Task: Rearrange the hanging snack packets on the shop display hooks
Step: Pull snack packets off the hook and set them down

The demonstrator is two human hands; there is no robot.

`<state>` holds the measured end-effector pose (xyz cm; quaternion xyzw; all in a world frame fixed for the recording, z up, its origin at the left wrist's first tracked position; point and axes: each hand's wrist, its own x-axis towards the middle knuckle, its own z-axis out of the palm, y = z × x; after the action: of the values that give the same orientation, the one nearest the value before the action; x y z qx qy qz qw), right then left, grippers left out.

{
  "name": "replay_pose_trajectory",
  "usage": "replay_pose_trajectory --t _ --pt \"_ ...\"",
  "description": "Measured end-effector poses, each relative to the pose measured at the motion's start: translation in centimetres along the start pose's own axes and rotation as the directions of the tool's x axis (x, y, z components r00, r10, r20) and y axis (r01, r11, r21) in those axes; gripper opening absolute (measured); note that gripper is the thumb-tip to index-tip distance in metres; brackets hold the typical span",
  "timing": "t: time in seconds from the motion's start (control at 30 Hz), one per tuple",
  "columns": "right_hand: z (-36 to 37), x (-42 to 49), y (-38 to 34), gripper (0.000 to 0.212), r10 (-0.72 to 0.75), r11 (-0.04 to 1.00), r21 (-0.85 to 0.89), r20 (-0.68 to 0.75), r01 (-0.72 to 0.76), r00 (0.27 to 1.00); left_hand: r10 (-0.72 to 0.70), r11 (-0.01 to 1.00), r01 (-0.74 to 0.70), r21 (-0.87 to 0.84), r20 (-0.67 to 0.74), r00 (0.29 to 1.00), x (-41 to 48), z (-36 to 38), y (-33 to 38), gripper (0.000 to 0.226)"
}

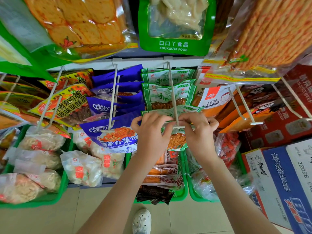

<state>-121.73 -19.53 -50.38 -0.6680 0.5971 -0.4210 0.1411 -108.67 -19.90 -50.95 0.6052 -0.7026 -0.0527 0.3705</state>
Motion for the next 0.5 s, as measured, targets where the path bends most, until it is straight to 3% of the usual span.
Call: replay_pose_trajectory --t 0.1,0.37,0.5 --pt "0.3 0.3 0.1 0.017 0.031 0.999 0.022 0.017 -0.031 0.999 0.002 1.000 -0.002 0.021 -0.009 1.000 -0.2 0.2 -0.3 0.024" --pt "-0.8 2.5 1.7 0.014 -0.037 0.993 0.120 0.308 0.000 0.951 0.012 0.987 -0.002 0.162 -0.059 0.998 0.6 0.8 -0.5 0.016" --pt "-0.8 3.4 1.9 0.019 -0.047 0.987 0.158 0.377 -0.014 0.925 0.034 0.971 -0.015 0.238 -0.078 0.996 1.0 1.0 -0.7 0.005"
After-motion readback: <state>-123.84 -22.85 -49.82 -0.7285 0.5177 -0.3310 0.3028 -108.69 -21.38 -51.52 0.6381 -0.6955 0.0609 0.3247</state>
